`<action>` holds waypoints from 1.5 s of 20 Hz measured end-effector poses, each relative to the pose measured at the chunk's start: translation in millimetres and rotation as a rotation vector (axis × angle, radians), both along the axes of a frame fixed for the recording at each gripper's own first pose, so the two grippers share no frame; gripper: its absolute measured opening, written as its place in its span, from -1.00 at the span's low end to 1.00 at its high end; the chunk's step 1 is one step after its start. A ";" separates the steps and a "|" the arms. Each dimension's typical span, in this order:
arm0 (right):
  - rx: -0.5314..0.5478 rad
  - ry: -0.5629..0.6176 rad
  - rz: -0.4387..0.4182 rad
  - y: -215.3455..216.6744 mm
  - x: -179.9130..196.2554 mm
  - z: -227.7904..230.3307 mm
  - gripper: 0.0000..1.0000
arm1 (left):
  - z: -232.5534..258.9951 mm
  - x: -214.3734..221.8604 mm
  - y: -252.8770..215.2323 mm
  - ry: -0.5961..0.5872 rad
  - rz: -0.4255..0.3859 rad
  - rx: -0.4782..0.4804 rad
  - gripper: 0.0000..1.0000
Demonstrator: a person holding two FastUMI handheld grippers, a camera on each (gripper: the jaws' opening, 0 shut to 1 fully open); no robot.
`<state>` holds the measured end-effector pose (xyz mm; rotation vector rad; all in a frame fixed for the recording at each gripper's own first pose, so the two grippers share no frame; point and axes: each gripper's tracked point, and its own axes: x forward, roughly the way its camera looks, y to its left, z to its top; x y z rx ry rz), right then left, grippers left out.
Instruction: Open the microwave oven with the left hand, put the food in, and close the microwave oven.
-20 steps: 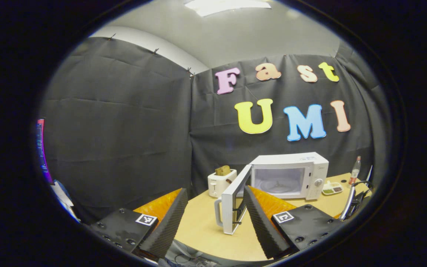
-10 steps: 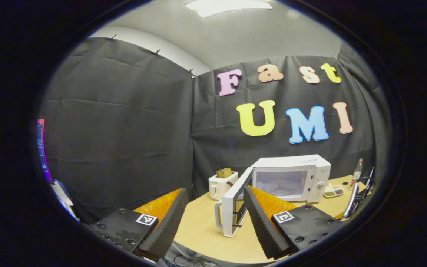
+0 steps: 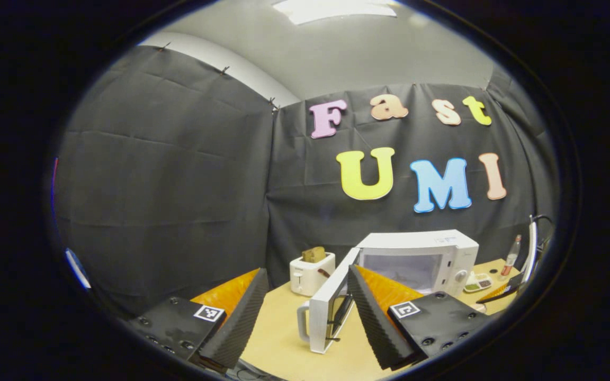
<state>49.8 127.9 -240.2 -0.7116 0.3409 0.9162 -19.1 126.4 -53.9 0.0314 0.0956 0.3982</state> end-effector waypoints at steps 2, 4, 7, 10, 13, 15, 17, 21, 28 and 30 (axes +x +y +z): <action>-0.002 -0.037 0.004 9.7 11.8 11.3 0.48 | -0.4 7.5 8.3 -0.008 -0.001 0.000 1.00; 0.004 -0.070 0.008 24.2 25.5 21.4 0.48 | -3.3 15.6 19.9 -0.009 0.006 0.003 1.00; 0.019 -0.108 0.012 47.3 46.6 33.4 0.48 | -7.9 22.1 39.7 -0.012 0.028 -0.008 0.96; 0.021 -0.145 0.010 69.9 71.0 43.3 0.48 | -18.8 29.7 62.6 -0.003 0.059 -0.017 0.96; 0.027 -0.176 0.004 93.7 96.0 47.4 0.48 | -24.9 31.7 89.8 0.005 0.094 -0.020 0.92; 0.025 -0.194 -0.002 105.7 110.5 48.8 0.48 | -29.8 32.0 107.4 0.011 0.117 -0.015 0.94; 0.016 -0.220 0.002 118.0 122.7 49.3 0.48 | -34.1 31.8 121.6 0.017 0.136 -0.013 0.97; -0.004 -0.232 -0.020 137.5 153.6 37.2 0.48 | -44.5 33.2 146.0 0.037 0.169 -0.017 0.99; -0.010 -0.201 -0.099 160.6 211.9 9.9 0.48 | -61.5 30.0 173.0 0.077 0.217 -0.031 0.97; -0.014 -0.201 -0.121 163.9 226.6 0.9 0.48 | -67.6 29.6 178.2 0.097 0.225 -0.024 0.97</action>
